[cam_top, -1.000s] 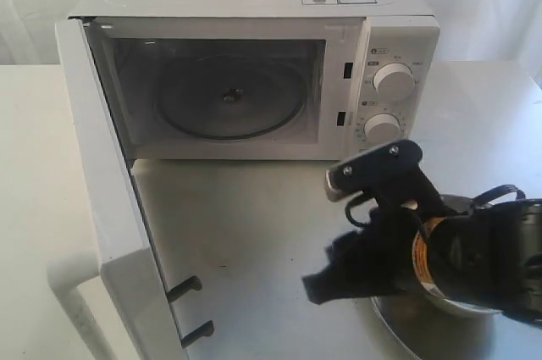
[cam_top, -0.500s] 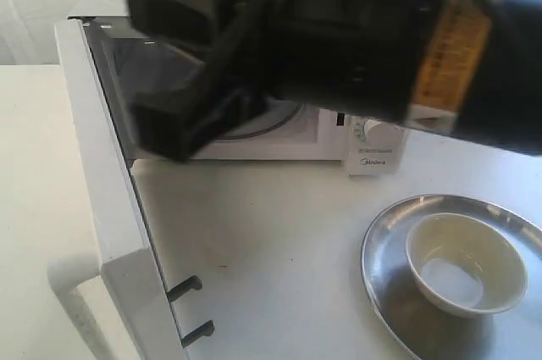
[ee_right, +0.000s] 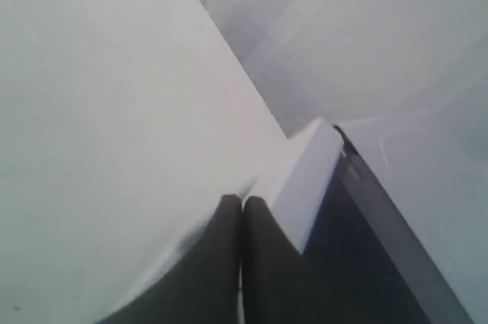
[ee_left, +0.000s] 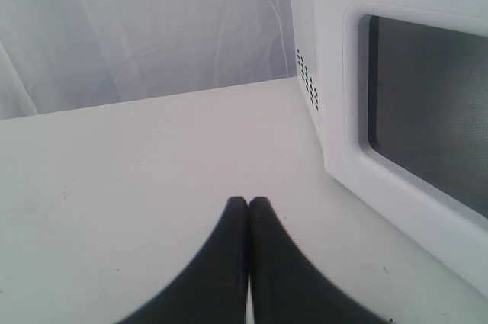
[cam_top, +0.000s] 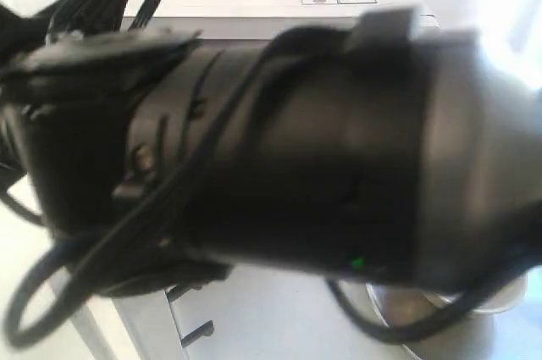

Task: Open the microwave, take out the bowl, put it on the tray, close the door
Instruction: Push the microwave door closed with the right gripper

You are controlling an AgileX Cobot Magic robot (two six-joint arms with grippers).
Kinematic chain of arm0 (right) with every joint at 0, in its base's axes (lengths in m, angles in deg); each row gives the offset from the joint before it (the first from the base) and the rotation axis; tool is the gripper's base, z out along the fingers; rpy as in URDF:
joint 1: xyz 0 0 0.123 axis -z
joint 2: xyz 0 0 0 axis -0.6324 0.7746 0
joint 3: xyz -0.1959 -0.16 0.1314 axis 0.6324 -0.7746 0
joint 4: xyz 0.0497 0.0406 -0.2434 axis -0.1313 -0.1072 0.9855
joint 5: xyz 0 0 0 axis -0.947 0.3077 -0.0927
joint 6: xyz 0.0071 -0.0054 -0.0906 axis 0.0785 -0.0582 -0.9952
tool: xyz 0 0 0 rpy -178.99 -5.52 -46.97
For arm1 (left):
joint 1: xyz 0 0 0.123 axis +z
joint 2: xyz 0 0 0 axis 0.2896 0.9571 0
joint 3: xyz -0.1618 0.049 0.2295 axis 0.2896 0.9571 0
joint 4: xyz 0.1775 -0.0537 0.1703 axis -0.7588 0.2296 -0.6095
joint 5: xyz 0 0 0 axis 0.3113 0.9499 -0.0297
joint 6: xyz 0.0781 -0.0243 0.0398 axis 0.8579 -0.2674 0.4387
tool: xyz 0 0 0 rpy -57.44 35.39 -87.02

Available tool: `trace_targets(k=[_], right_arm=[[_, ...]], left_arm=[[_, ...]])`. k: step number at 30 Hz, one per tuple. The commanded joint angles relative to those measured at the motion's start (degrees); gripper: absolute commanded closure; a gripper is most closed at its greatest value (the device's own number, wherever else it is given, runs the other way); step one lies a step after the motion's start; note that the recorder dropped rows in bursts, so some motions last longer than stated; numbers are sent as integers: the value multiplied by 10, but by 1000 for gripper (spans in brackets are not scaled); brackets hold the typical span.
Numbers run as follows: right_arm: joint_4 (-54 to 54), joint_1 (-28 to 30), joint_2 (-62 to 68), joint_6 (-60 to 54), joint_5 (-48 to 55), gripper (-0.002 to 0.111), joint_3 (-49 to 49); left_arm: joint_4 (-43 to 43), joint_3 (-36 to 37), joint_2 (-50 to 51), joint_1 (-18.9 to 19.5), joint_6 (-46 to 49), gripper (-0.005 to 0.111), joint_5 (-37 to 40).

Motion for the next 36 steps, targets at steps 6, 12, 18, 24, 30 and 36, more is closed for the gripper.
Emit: trace_targets(k=[6, 12, 18, 24, 30, 36], right_arm=[[178, 75, 80, -87, 361, 108, 6], [181, 151, 33, -32, 361, 108, 7], [95, 150, 1, -36, 361, 108, 7], [74, 165, 14, -46, 347, 108, -18], [137, 215, 80, -37, 314, 108, -30], [242, 272, 138, -1, 347, 108, -16]], left_arm=[[5, -2, -1, 0, 0, 107, -3], [5, -2, -1, 0, 0, 107, -3], [5, -2, -1, 0, 0, 107, -3], [5, -2, -1, 0, 0, 107, -3], [5, -2, -1, 0, 0, 107, -3], [5, -2, -1, 0, 0, 107, -3]])
